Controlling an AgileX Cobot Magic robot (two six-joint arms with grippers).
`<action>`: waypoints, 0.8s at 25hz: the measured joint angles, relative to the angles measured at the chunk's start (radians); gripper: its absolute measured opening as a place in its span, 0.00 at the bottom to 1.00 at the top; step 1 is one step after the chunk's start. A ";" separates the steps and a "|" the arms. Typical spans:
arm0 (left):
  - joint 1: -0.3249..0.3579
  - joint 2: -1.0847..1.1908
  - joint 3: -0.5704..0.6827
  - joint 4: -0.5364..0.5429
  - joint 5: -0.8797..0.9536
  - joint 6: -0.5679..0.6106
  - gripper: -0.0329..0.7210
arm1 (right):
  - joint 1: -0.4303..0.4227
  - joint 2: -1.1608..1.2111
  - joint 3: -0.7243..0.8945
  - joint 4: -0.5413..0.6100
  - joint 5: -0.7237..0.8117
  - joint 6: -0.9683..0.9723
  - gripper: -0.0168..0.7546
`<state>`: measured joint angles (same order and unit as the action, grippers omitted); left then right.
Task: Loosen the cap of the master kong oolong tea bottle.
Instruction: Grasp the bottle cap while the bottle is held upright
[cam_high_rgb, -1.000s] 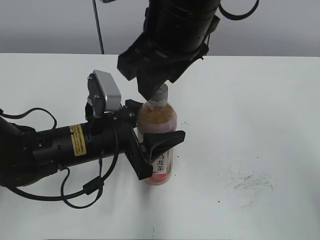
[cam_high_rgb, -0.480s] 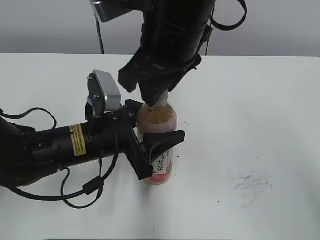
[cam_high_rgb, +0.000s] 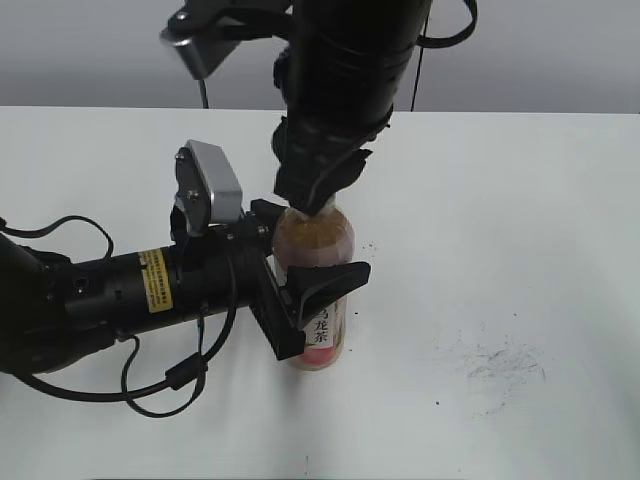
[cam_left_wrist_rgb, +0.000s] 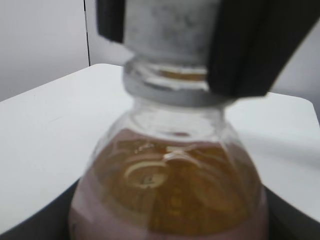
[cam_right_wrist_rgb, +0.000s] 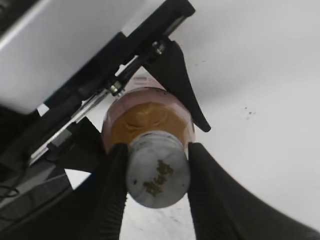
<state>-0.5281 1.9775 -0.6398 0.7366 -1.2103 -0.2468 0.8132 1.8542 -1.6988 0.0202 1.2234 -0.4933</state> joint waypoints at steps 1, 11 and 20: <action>0.000 0.000 0.000 0.000 0.000 0.000 0.63 | 0.000 0.000 0.000 0.000 0.000 -0.062 0.37; 0.000 0.000 0.000 0.004 0.000 0.004 0.63 | 0.000 0.000 -0.002 0.002 0.003 -0.665 0.37; 0.000 0.000 0.000 0.006 0.000 0.008 0.63 | 0.001 -0.001 -0.002 0.002 0.005 -1.139 0.37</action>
<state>-0.5281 1.9775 -0.6398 0.7430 -1.2106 -0.2386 0.8141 1.8532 -1.7009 0.0219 1.2281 -1.6321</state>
